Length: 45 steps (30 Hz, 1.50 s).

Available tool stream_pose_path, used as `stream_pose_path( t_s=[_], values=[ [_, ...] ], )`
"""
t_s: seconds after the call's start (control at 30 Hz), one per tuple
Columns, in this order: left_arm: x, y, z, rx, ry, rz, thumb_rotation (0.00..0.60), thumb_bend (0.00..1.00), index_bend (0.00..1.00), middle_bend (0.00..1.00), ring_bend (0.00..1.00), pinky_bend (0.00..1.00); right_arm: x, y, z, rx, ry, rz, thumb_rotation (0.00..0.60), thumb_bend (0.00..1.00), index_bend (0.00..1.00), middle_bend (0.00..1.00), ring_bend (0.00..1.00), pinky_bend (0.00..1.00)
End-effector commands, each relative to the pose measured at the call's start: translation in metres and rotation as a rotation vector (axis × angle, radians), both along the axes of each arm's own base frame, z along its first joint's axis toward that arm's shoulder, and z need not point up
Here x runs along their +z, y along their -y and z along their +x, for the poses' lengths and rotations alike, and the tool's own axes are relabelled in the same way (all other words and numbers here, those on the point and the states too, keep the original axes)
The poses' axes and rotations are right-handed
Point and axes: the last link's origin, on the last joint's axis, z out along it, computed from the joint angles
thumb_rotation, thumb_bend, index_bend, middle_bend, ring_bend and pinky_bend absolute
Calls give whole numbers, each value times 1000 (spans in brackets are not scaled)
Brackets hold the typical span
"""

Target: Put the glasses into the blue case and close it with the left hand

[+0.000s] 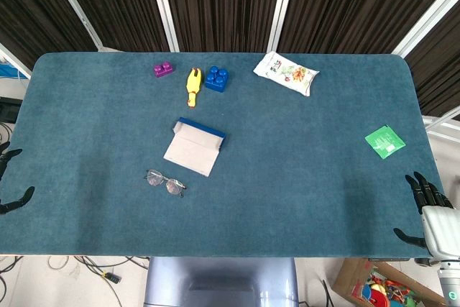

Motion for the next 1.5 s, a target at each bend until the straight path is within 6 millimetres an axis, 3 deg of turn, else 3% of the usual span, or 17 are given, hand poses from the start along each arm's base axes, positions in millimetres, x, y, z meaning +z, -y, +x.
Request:
stream_pose_path(
  t_s=[0.03,0.6,0.87,1.17,1.37,1.5],
  values=[
    [0,1,1,-2,-5,3,600,255,163,43,0,0,0,0,-1,-5,3,3,600,178,0,5,117,237],
    [-12,0,7,-11,-18,-27,600,255,172,44,0,0,-4,2,-2,-50,37,4,600,177,0,6,119,237],
    [-26,-6,14,-29,-23,-35,600,254,221,44,0,0,-3,2,-4,-64,63,-1,600,178,0,6,119,237],
    [-61,-54,46,-89,-100,-210,600,210,256,45,0,0,-4,1,-3,-54,73,17,600,178,0,6,119,237],
    [-83,-98,94,-188,-127,-286,600,210,279,45,0,0,-2,1,-4,-67,90,8,600,177,0,6,119,237],
    [-100,-115,118,-226,-160,-364,600,210,295,45,0,0,-2,1,-5,-72,92,7,600,177,0,6,120,237]
  ],
)
